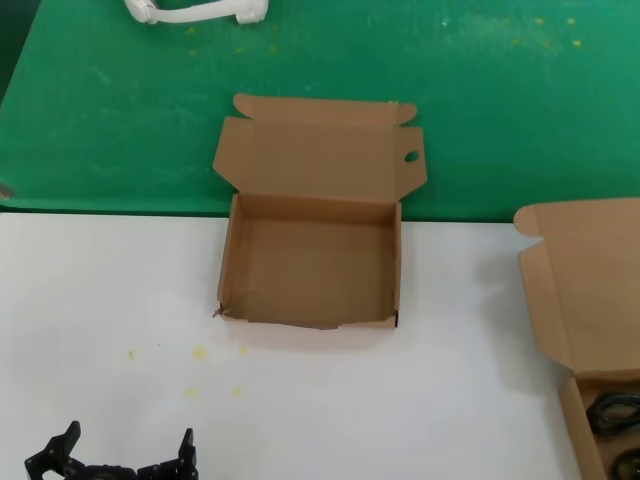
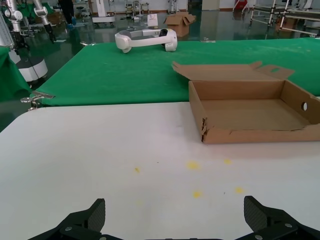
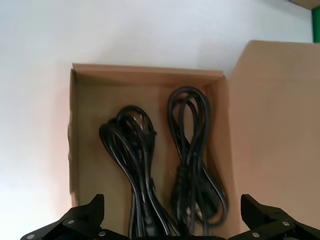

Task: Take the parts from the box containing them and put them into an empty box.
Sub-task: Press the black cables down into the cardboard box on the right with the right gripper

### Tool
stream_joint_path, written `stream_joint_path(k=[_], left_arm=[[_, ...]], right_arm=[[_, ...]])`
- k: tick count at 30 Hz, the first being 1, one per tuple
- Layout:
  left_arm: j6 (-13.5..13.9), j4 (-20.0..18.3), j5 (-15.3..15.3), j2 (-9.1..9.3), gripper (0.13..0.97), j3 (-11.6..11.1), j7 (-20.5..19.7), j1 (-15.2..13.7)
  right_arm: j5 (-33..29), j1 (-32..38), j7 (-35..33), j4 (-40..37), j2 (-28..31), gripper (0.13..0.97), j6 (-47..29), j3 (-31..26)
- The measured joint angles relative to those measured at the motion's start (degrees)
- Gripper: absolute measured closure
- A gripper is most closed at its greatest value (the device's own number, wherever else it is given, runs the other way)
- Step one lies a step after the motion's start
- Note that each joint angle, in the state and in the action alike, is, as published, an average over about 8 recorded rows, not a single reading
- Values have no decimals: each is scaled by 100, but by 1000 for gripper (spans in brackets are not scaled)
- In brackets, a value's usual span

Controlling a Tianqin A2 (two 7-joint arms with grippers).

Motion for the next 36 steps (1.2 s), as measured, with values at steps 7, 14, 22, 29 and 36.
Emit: stream_joint_path(k=[7,14,22,29,36], left_arm=[[0,0,0,0,132,0,-1,0],[0,0,0,0,132,0,-7,0],[0,0,2,0,132,0,-4,0],[0,0,2,0,132,0,-3,0],[0,0,2,0,132,0,-3,0]], right_arm=[[-95,-14,-257,-266,-361,136,-150,89],[-194,80,-467,-545,-613,141,-235,172],[-278,173,-587,-708,-778,185,-349,231],[-299,159,-649,-748,-817,278,-440,283],[-302,106,-664,-698,-780,407,-499,363]])
